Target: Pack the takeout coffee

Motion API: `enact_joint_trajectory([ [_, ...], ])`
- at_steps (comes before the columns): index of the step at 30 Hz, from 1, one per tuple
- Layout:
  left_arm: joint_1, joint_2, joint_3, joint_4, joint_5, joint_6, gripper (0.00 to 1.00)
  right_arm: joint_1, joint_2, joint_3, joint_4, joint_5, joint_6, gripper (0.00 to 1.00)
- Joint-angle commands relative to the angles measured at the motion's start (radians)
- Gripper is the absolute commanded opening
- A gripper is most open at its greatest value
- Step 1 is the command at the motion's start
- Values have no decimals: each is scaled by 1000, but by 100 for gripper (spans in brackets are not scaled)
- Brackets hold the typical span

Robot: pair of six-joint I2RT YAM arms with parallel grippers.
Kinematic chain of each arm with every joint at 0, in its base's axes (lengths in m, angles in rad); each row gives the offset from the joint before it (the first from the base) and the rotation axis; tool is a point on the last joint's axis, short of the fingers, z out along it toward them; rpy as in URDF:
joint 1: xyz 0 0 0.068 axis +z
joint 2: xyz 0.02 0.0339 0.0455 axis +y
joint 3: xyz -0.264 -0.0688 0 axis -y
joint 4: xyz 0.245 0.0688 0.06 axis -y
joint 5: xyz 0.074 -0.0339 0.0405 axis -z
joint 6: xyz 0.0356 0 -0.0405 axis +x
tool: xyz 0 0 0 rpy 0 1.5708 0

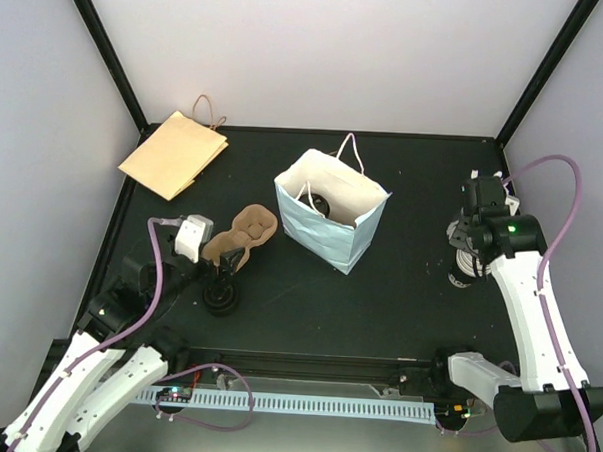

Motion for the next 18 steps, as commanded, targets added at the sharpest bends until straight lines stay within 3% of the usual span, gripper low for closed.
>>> enact_joint_trajectory([
  [1, 3, -6, -6, 32, 29, 12, 99, -43, 47, 4, 54, -42, -46, 45],
  [4, 3, -4, -7, 33, 31, 11, 99, -63, 70, -11, 97, -77, -66, 38],
  [12, 2, 8, -9, 34, 35, 11, 99, -79, 142, -22, 157, -149, -61, 37],
  [18, 3, 10, -10, 34, 36, 13, 99, -81, 169, -49, 188, -115, -26, 36],
])
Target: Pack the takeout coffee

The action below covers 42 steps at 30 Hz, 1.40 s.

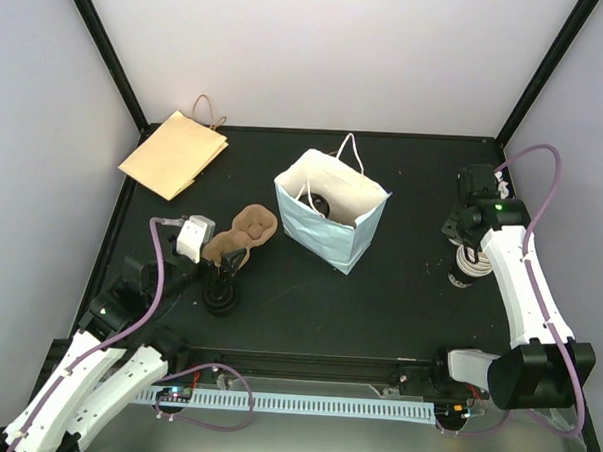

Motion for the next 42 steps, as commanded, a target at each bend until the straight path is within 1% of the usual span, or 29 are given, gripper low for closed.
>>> enact_joint_trajectory([
  [1, 3, 7, -1, 28, 16, 12, 99, -9, 10, -31, 47, 16, 27, 36],
  [6, 2, 7, -1, 26, 16, 13, 99, -11, 27, -41, 46, 46, 41, 35],
  [14, 2, 8, -1, 26, 16, 15, 99, -15, 30, -60, 60, 46, 46, 34],
  [15, 2, 9, -1, 26, 15, 15, 99, -15, 29, -66, 63, 45, 47, 30],
  [18, 2, 9, -1, 25, 15, 15, 99, -16, 23, -74, 64, 48, 52, 27],
  [19, 2, 10, -1, 24, 15, 15, 99, -15, 21, -72, 62, 52, 53, 24],
  [21, 3, 8, -1, 24, 16, 15, 99, -15, 14, -66, 57, 60, 50, 21],
  [25, 2, 12, -3, 27, 19, 14, 99, -15, 10, -43, 32, 77, 48, 11],
  [28, 2, 14, -2, 27, 20, 15, 99, -16, 7, -27, 18, 90, 43, 7],
  [38, 2, 13, -3, 27, 19, 16, 99, -14, 14, 51, -40, 86, 29, 6],
  [42, 2, 15, -3, 29, 21, 16, 99, -14, 44, 81, -78, 103, 36, 7],
])
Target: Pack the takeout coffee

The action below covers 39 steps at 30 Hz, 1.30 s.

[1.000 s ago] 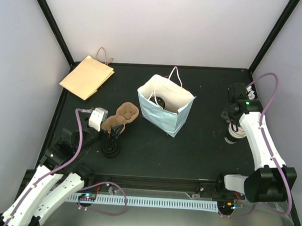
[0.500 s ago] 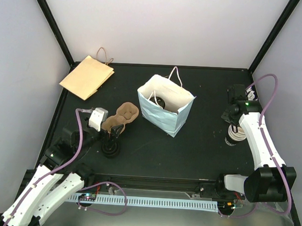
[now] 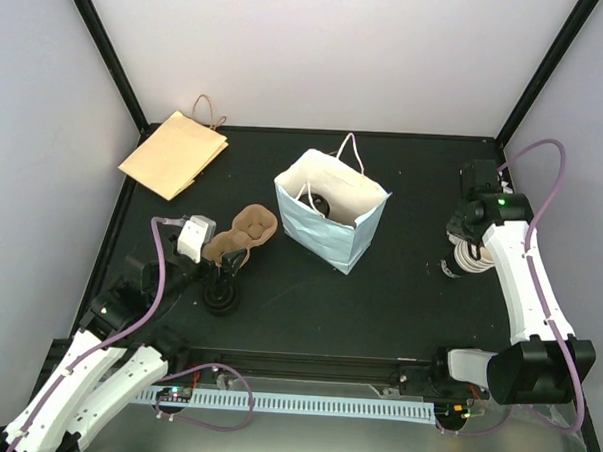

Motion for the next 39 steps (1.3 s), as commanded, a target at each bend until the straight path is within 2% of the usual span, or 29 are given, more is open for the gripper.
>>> enact_joint_trajectory([
  [1, 3, 10, -1, 29, 18, 14, 99, -4, 29, 60, -72, 43, 12, 6],
  [12, 2, 11, -1, 28, 21, 15, 99, 21, -1, 106, -168, 94, 68, 2],
  [16, 2, 12, -1, 27, 22, 14, 99, 26, 28, 180, -295, 110, 148, 2],
  [22, 2, 17, 0, 27, 25, 14, 99, 45, 68, 183, -347, 142, 175, 1],
  [24, 3, 14, -1, 27, 25, 13, 99, 58, 60, 155, -307, 146, 162, 1],
  [28, 1, 15, 0, 27, 25, 12, 99, 93, 78, 192, -347, 157, 190, 1],
  [30, 1, 11, -1, 27, 22, 12, 99, 98, 64, 167, -301, 167, 178, 1],
  [33, 1, 13, -1, 26, 23, 12, 99, 107, 87, 207, -353, 155, 191, 1],
  [36, 1, 10, -1, 27, 21, 12, 99, 111, 59, 176, -301, 171, 177, 1],
  [39, 1, 13, 0, 26, 23, 12, 99, 112, 79, 216, -353, 161, 184, 1],
])
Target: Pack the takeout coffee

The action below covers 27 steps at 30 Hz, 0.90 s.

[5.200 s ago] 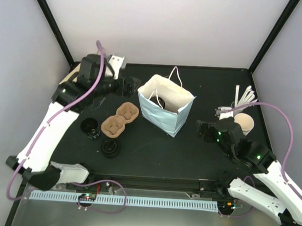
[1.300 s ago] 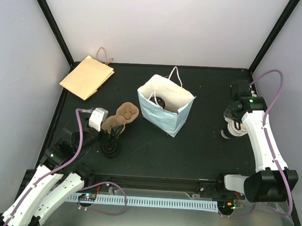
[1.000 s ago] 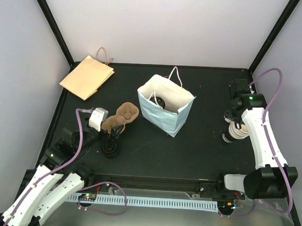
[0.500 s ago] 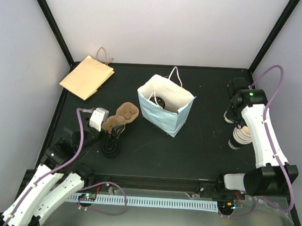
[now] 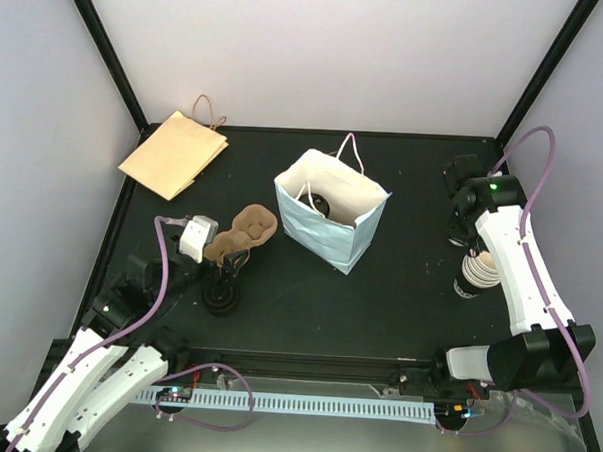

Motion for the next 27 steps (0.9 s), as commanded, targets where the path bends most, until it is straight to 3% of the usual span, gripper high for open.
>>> enact_joint_trajectory([
  [1, 0, 1, 6, 24, 13, 11, 99, 7, -8, 51, -28, 40, 19, 1],
  [13, 0, -3, 5, 25, 12, 11, 99, 7, -38, 122, -30, -5, -36, 1],
  [23, -1, -5, 5, 29, 16, 11, 99, 8, -34, 9, 49, -106, -88, 1],
  [25, -1, -2, 6, 24, 15, 12, 99, 38, -11, 87, -29, -53, -38, 1],
  [27, -1, -5, 4, 28, 15, 11, 99, 49, -58, 31, 78, 5, -49, 2],
])
